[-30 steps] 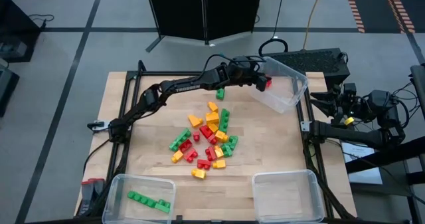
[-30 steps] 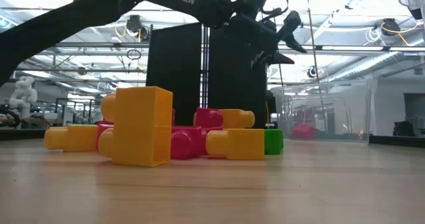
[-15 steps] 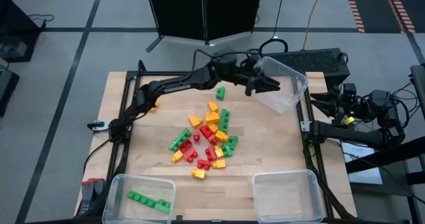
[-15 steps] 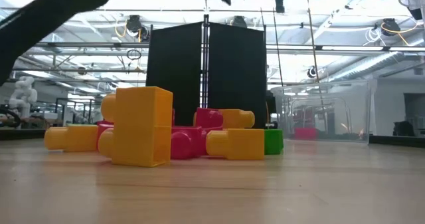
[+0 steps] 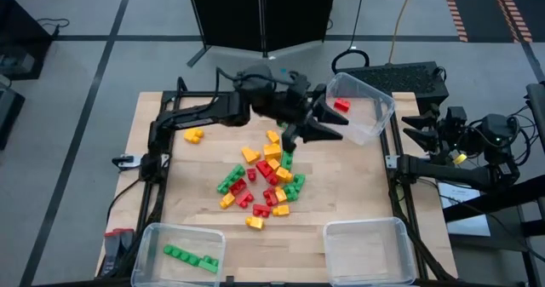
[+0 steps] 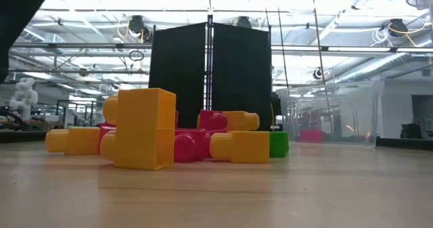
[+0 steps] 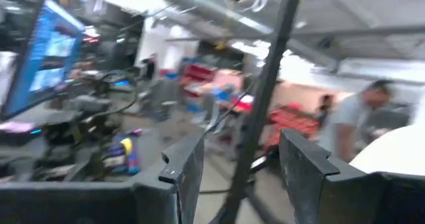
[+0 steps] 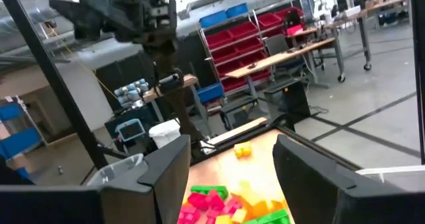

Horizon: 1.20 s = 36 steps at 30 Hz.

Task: Sort blocks
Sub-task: Put the red game piece into the top transparent bin

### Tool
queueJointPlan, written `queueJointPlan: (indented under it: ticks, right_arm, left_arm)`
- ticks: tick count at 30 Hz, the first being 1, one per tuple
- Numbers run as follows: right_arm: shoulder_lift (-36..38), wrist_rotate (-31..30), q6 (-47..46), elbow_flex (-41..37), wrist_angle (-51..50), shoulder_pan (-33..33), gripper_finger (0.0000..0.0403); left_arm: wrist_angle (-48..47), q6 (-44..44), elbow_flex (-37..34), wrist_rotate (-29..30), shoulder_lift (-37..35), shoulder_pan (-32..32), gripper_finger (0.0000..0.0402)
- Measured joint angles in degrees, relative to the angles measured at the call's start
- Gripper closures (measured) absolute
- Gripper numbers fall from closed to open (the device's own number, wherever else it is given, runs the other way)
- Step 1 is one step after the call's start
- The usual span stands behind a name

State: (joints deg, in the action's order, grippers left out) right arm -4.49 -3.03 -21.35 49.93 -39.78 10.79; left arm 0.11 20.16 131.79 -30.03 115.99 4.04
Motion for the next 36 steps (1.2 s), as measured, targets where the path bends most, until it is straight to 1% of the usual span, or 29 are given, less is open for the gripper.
queueJointPlan:
  ticks: [3, 5, 11, 15, 22, 27, 32, 36]
  right_arm:
    - [0.00, -0.07, 0.40, 0.00, 0.16, 0.00, 0.0195]
    - [0.00, -0.07, 0.40, 0.00, 0.18, 0.00, 0.0195]
    - [0.00, -0.60, 0.64, 0.00, 0.16, 0.00, 0.0195]
    - [0.00, -2.07, 1.12, 0.00, -1.46, 0.00, 0.0195]
    - [0.00, -7.35, 0.63, -0.02, -5.67, 0.00, 0.0195]
    - [0.00, -8.72, -0.12, -0.02, -5.13, 0.00, 0.0195]
    - [0.00, -9.23, 0.04, -0.02, -6.28, 0.00, 0.0195]
    - [0.00, -12.11, 0.14, -0.02, -8.88, 0.00, 0.0195]
  left_arm:
    - [-5.41, -3.62, -0.02, 5.95, -0.95, -1.76, 0.0242]
    - [-6.65, -5.00, -0.02, 8.56, -1.23, -2.79, 0.0242]
    - [-6.90, -5.63, -0.04, 11.08, -1.21, -5.51, 0.0242]
    - [-6.74, -5.67, -0.04, 13.57, -1.21, -7.97, 0.0242]
    - [-6.63, -5.53, -0.04, 18.70, -1.21, -12.65, 0.0242]
    - [-6.25, -5.63, -0.04, 23.42, -1.21, -16.18, 0.0242]
    - [-4.39, -5.61, -0.04, 24.70, -1.21, -18.55, 0.0242]
    - [-4.21, -5.61, -0.04, 27.27, -1.21, -20.36, 0.0242]
